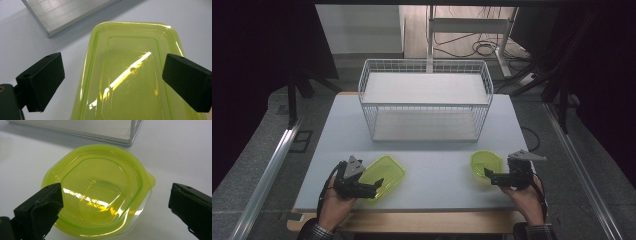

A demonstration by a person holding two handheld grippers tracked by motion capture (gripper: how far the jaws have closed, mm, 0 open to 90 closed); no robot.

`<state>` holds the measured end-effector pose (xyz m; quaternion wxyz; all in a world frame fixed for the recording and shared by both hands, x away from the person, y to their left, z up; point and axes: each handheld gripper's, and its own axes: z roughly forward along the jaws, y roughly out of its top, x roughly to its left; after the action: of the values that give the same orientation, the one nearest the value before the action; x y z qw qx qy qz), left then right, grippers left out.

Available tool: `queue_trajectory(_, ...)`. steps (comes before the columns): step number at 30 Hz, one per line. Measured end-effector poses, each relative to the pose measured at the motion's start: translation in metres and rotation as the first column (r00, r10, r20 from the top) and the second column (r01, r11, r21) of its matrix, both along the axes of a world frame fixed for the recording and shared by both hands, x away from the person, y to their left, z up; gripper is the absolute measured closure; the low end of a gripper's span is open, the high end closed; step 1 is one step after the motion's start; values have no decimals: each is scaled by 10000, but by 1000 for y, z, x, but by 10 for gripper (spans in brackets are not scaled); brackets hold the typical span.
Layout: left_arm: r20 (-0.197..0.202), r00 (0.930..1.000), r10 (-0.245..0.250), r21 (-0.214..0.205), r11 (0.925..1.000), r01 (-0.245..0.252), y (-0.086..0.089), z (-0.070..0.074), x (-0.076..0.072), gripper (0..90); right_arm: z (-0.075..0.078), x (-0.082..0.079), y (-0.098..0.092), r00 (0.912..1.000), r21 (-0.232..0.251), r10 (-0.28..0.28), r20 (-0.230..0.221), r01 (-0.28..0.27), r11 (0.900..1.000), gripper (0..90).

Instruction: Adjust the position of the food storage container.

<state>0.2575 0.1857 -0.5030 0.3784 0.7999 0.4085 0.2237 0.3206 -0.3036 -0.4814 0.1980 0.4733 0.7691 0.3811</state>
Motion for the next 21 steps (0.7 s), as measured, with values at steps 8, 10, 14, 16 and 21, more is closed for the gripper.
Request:
queue_trajectory(8,14,10000,-20,-43,10000,20,0,-1,0,39,7,1,5,9999,37,103,-17,-103,9999,96)
queue_trajectory(10,17,10000,-14,-25,10000,14,0,-1,0,39,10,1,9,9998,-83,178,35,-178,9998,165)
queue_trajectory(14,22,10000,-15,-47,10000,15,0,-1,0,39,14,2,13,9994,-111,317,101,-315,9994,265)
queue_trajectory(16,28,10000,-9,-20,10000,9,0,-1,1,38,17,3,18,9980,-146,631,63,-630,9979,357)
queue_trajectory(21,50,10000,-3,-6,10000,3,0,-1,1,36,19,7,27,9925,-151,1213,-137,-1215,9925,518)
